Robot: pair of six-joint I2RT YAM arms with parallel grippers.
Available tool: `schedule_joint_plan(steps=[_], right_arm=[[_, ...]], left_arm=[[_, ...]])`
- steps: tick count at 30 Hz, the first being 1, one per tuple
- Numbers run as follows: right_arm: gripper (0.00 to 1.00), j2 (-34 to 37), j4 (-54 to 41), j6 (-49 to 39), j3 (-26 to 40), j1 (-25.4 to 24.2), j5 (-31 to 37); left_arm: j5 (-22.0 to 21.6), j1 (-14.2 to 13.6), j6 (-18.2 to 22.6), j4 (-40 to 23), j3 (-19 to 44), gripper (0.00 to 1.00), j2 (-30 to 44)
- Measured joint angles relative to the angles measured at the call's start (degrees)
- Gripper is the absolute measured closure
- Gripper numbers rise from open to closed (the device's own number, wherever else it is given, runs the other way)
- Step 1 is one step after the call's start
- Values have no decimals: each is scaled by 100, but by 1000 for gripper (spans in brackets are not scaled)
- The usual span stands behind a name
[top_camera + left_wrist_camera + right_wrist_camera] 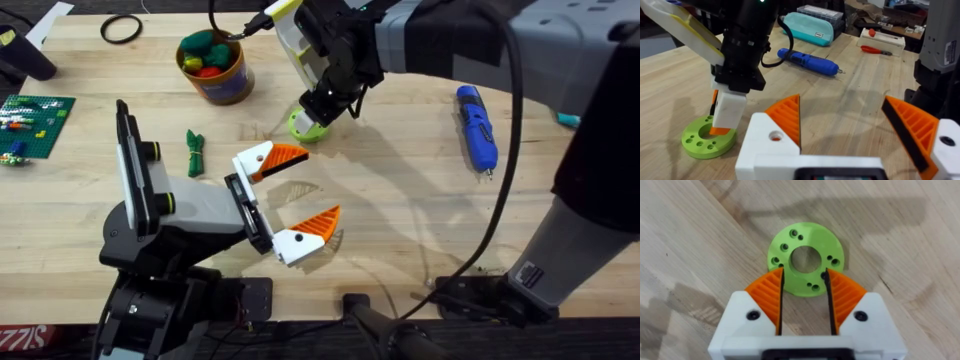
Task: Pick up the gripper from the table and insert it into the empty holder that is missing its gripper. Then pick up a screw, insert it into the mounting hole, and use the screwdriver to tighten it. Finally, clean up the table by picking up the vegetable and placing it into the bucket.
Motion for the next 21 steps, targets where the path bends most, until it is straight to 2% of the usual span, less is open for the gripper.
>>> schedule_joint_plan(steps=[21], right_arm=[[533,-6,-70,6,29,-7,12]], left_arm=[[-2,0,2,0,0,14,2]])
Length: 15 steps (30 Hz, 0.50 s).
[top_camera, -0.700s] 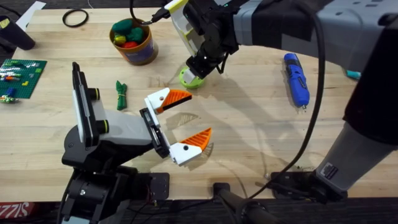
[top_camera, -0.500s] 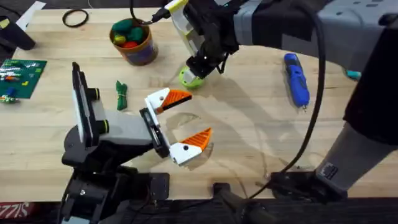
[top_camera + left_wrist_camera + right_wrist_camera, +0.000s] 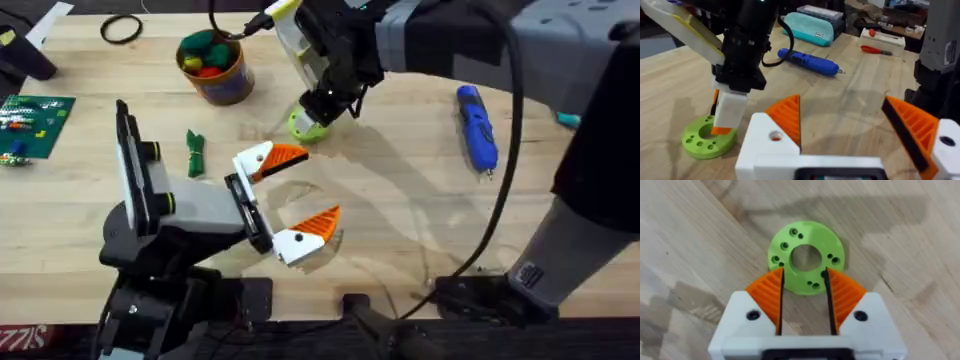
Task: Pick up the gripper from the table and insert it into the empty holder that is missing its gripper. Then pick up a screw, insert it into the mounting hole, and use the screwdriver to tighten it. Finally, clean up the table by picking up the vegetable and placing it into the bucket.
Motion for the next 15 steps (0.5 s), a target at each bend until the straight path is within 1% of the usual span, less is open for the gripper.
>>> schedule_joint_plan(steps=[4,15], right_arm=[[533,4,-168,0,93,0,-2],[533,4,-203,0,179,0,-2]], left_arm=[[0,0,0,0,0,14,0],[0,0,0,0,0,14,-2]])
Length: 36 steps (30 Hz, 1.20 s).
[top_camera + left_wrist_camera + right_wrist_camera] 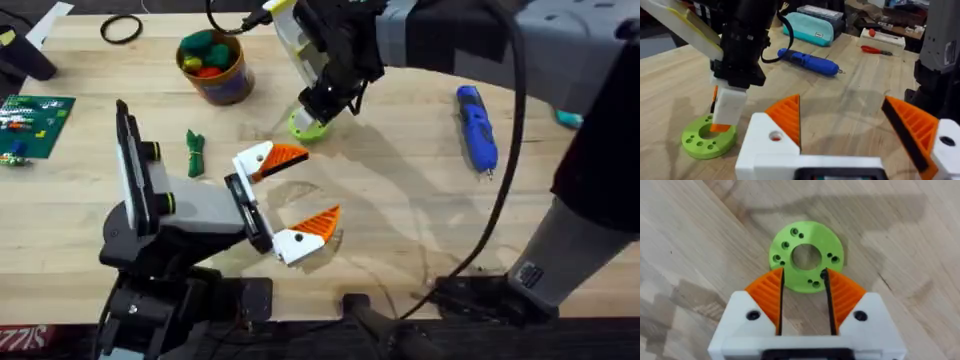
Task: Pick up the gripper from the table and insert it into the empty holder that is missing its gripper. Then pick up a screw, insert it into the mounting hole, and use the screwdriver to tighten it. Finally, clean up the table by picking up the vegetable and placing it into the bucket.
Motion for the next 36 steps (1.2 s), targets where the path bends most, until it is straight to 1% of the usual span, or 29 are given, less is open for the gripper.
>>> schedule_joint_plan(steps=[9,15,26,36], right_arm=[[533,0,-94,0,0,-2,0],[533,78,46,-2,11,-25,0],[533,173,36,0,11,-220,0],[533,173,38,-1,11,-227,-4]], left_arm=[[0,0,0,0,0,14,0],[0,0,0,0,0,14,1],[0,0,0,0,0,15,0],[0,0,0,0,0,14,2]])
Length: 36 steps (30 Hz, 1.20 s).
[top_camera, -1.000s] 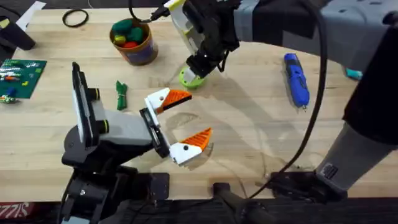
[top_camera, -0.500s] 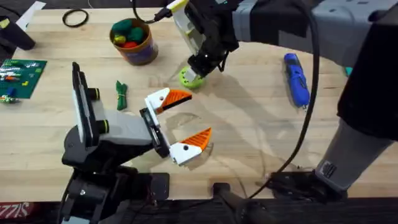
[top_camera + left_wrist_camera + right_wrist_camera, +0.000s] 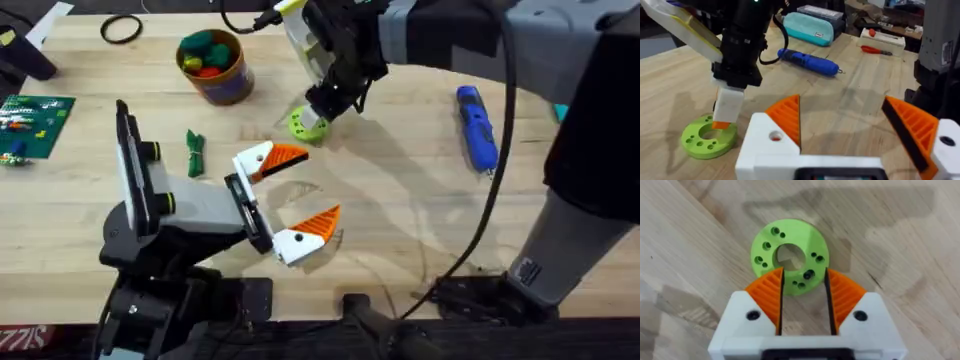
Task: Pick up the gripper from the table and insert it into the empty holder that is missing its gripper. Then pick up a screw, insert it into the mounting hole, and use the screwdriver to tighten it. Finally, clean up the table by picking up the vegetable and placing it into the bucket.
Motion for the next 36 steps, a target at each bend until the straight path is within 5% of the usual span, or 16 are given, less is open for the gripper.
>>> schedule_joint_plan(steps=[8,18,36], right_arm=[[553,0,0,-1,0,1,-17],[984,0,0,-9,0,2,-21],[998,0,0,-2,0,-1,-22]], left_arm=[[0,0,0,0,0,15,-1],[0,0,0,0,0,14,-2],[0,0,0,0,0,14,-1]])
